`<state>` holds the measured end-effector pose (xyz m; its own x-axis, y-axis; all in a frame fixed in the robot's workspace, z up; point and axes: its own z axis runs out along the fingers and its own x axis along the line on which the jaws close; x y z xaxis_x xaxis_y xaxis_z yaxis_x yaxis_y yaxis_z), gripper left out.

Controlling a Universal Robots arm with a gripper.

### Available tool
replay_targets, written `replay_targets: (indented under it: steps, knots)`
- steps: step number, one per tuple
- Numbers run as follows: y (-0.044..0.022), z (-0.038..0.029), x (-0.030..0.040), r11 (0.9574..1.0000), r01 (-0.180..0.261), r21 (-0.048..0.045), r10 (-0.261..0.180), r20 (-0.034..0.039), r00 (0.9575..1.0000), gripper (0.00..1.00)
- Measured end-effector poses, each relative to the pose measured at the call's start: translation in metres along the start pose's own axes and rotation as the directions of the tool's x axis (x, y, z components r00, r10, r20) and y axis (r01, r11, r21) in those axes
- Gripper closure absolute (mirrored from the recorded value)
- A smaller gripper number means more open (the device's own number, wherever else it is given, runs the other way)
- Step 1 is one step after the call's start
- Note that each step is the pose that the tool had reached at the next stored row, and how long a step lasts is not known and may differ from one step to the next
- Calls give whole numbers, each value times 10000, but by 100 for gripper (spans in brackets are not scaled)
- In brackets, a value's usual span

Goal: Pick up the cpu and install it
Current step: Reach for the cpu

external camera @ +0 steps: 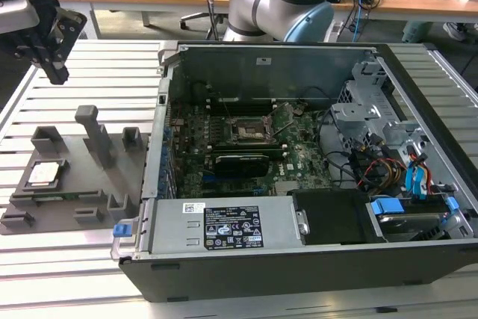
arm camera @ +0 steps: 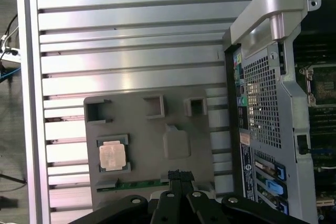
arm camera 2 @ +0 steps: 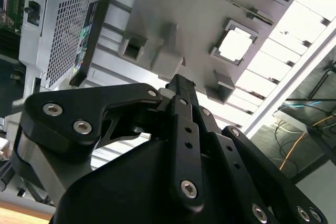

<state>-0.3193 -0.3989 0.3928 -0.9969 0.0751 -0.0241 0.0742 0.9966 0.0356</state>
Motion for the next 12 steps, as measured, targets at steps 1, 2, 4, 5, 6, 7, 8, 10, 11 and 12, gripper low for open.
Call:
replay_targets:
  steps: [1,2,4,5,6,7,8,10,11,12]
  knots:
    - [-1,0,17,10000,0,1,0,1,10000,89]
    - [-2,0,29,10000,0,1,0,1,10000,89]
    - [-5,0,67,10000,0,1,0,1,10000,89]
    - [-7,-1,90,10000,0,3,0,0,10000,89]
    - [-8,-1,111,10000,0,3,0,0,10000,89]
    - [-9,-1,128,10000,-1,3,1,0,10000,89]
    - [-11,-2,150,10000,1,4,-1,0,10000,89]
    - [-16,-3,207,10000,1,5,-1,0,10000,89]
    - [-18,-3,247,10000,0,5,0,1,10000,89]
    - [-20,-3,270,10000,1,5,-1,1,10000,89]
